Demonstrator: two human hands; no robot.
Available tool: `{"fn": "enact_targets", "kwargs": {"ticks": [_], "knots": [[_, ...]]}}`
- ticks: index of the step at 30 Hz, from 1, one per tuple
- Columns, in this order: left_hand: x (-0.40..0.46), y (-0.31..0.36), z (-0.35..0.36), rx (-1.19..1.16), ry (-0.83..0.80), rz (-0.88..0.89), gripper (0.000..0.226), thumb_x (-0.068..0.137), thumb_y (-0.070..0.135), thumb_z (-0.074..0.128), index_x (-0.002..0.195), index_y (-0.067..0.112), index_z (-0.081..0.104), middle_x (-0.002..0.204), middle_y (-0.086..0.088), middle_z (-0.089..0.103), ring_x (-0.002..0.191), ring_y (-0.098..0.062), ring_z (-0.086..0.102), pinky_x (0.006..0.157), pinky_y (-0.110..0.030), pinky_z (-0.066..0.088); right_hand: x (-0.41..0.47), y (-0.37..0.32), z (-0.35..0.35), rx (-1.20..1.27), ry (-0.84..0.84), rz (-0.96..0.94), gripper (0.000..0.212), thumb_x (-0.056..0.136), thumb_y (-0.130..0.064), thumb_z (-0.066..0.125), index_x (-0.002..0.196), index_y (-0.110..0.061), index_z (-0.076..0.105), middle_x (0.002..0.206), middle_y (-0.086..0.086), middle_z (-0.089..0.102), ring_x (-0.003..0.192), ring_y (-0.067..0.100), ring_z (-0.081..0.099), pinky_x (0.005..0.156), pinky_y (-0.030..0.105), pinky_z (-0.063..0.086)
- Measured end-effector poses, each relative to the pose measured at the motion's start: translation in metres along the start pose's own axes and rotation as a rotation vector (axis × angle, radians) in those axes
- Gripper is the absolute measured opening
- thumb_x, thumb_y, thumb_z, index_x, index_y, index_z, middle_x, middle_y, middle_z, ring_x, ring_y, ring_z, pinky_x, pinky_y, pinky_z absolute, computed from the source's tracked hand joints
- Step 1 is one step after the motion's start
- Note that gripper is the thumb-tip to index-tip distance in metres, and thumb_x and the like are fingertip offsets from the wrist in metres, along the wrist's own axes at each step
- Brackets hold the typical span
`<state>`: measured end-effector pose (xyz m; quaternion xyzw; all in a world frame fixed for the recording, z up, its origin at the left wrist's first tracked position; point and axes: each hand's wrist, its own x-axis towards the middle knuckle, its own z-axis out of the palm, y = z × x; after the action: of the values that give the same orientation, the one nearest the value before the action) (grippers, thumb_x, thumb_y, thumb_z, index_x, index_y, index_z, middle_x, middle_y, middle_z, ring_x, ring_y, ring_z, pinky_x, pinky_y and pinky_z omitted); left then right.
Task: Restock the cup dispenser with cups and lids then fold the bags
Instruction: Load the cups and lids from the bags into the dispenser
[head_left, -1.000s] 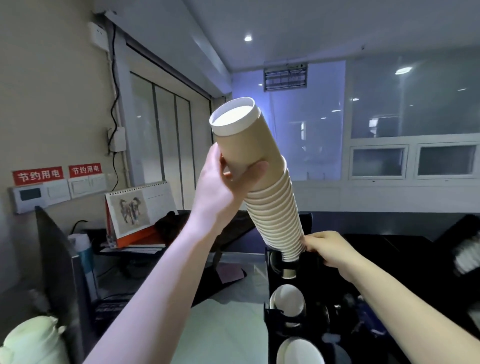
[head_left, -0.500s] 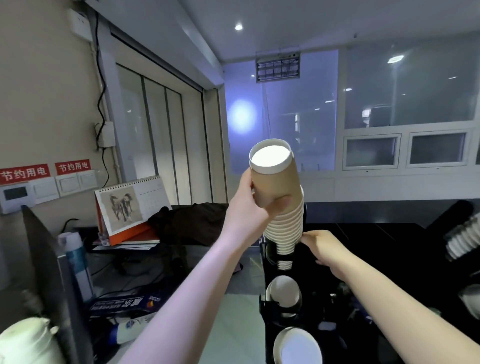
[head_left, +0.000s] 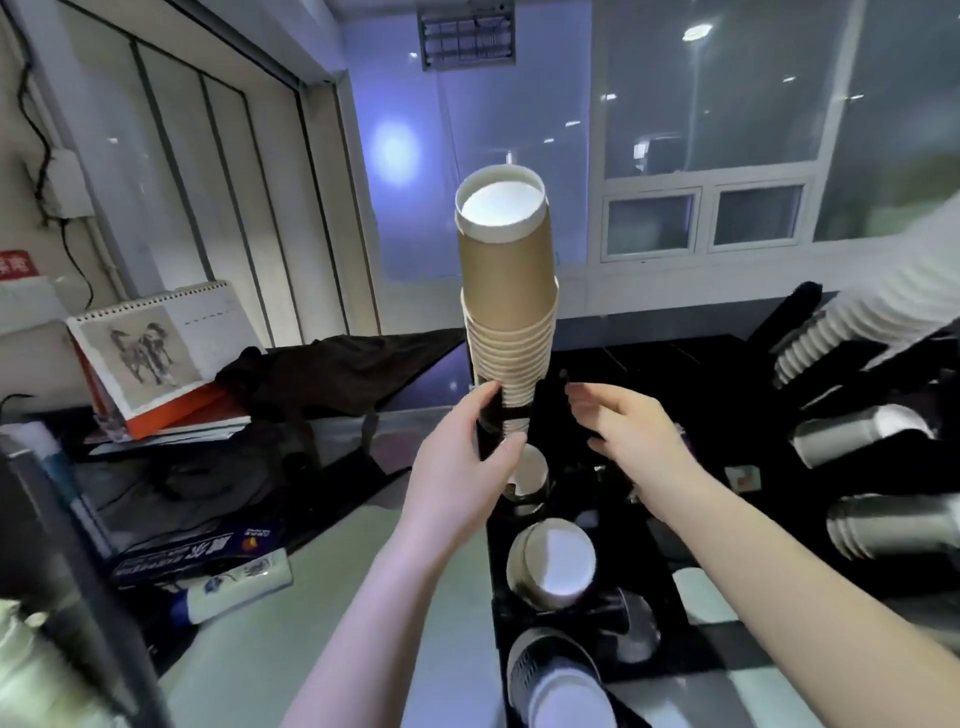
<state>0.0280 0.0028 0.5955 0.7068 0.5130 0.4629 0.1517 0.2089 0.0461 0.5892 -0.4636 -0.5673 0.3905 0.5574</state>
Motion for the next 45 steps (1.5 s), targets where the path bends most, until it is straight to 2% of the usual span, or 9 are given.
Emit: {"fn": "enact_targets", "kwargs": {"ticks": [4,11,15,18,22,26,29,35,45], "knots": [[-0.028,0.005,0.016,0.115,-0.134,0.135,0.056,0.089,0.029,0.060,0.142,0.026,0.043,0.140,0.017,0.047,0.125,0.006,0.038,0.095,-0.002,0.023,-0.041,0.009,-0.009,-0.040,-0.011,-0.013,0.025,0.092,-0.008,0.057,0.104,-0.027,0.069,0.099,-0.015,0.072,0.094,-0.005,0.065,0.071,0.010,0.049],[-0.049,0.040,0.060,0.301,-0.426,0.472,0.073,0.092,0.034,0.057,0.152,0.027,0.017,0.160,0.005,0.015,0.147,-0.015,0.008,0.119,-0.036,0.012,-0.105,0.008,-0.069,-0.187,0.003,-0.110,0.034,0.089,0.001,0.060,0.105,-0.028,0.068,0.104,-0.013,0.072,0.103,0.002,0.065,0.085,0.015,0.049],[-0.050,0.074,0.096,0.390,-0.526,0.582,0.079,0.092,0.042,0.054,0.152,0.032,0.003,0.161,0.008,0.003,0.148,-0.014,-0.001,0.118,-0.039,0.002,-0.132,0.002,-0.126,-0.308,0.062,-0.135,0.034,0.089,-0.005,0.063,0.113,-0.029,0.065,0.108,-0.016,0.070,0.107,0.000,0.062,0.091,0.020,0.049],[-0.055,0.103,0.127,0.415,-0.572,0.655,0.081,0.092,0.042,0.055,0.152,0.031,0.003,0.161,0.006,0.004,0.148,-0.015,0.001,0.119,-0.041,0.006,-0.153,0.005,-0.177,-0.488,0.116,-0.121,0.036,0.089,-0.019,0.064,0.121,-0.033,0.062,0.115,-0.023,0.065,0.114,-0.007,0.055,0.098,0.023,0.044],[-0.059,0.153,0.183,0.418,-0.612,0.695,0.079,0.093,0.039,0.056,0.153,0.028,0.005,0.161,0.002,0.006,0.148,-0.017,0.003,0.119,-0.041,0.009,-0.178,0.009,-0.250,-0.743,0.120,-0.089,0.043,0.088,-0.035,0.063,0.130,-0.042,0.052,0.122,-0.035,0.050,0.115,-0.017,0.045,0.095,0.006,0.035],[-0.076,0.214,0.263,0.351,-0.640,0.740,0.076,0.094,0.042,0.052,0.153,0.030,0.006,0.161,0.004,0.005,0.148,-0.016,0.002,0.118,-0.037,0.006,-0.210,0.015,-0.344,-1.003,0.109,-0.080,0.052,0.091,-0.038,0.061,0.139,-0.034,0.044,0.135,-0.028,0.039,0.130,-0.008,0.030,0.100,0.001,0.015],[-0.097,0.259,0.331,0.284,-0.688,0.756,0.075,0.094,0.044,0.052,0.152,0.033,0.007,0.161,0.008,0.006,0.147,-0.013,0.002,0.118,-0.036,0.005,-0.240,0.023,-0.423,-1.109,0.150,-0.011,0.055,0.092,-0.041,0.058,0.143,-0.033,0.039,0.150,-0.015,0.035,0.139,0.005,0.027,0.109,0.017,0.015],[-0.147,0.342,0.461,0.127,-0.772,0.790,0.069,0.096,0.039,0.049,0.152,0.029,0.011,0.160,0.006,0.012,0.147,-0.012,0.005,0.117,-0.032,0.001,-0.319,0.033,-0.557,-1.175,0.282,0.226,0.052,0.091,-0.038,0.060,0.140,-0.033,0.044,0.152,-0.009,0.036,0.139,0.012,0.029,0.112,0.027,0.021],[-0.213,0.443,0.652,-0.013,-1.056,0.888,0.069,0.096,0.040,0.049,0.152,0.034,0.009,0.160,0.010,0.009,0.147,-0.009,0.003,0.119,-0.031,0.002,-0.437,0.059,-0.744,-1.203,0.580,0.573,0.052,0.094,-0.038,0.056,0.143,-0.026,0.042,0.152,-0.005,0.036,0.143,0.014,0.024,0.113,0.029,0.020]]}}
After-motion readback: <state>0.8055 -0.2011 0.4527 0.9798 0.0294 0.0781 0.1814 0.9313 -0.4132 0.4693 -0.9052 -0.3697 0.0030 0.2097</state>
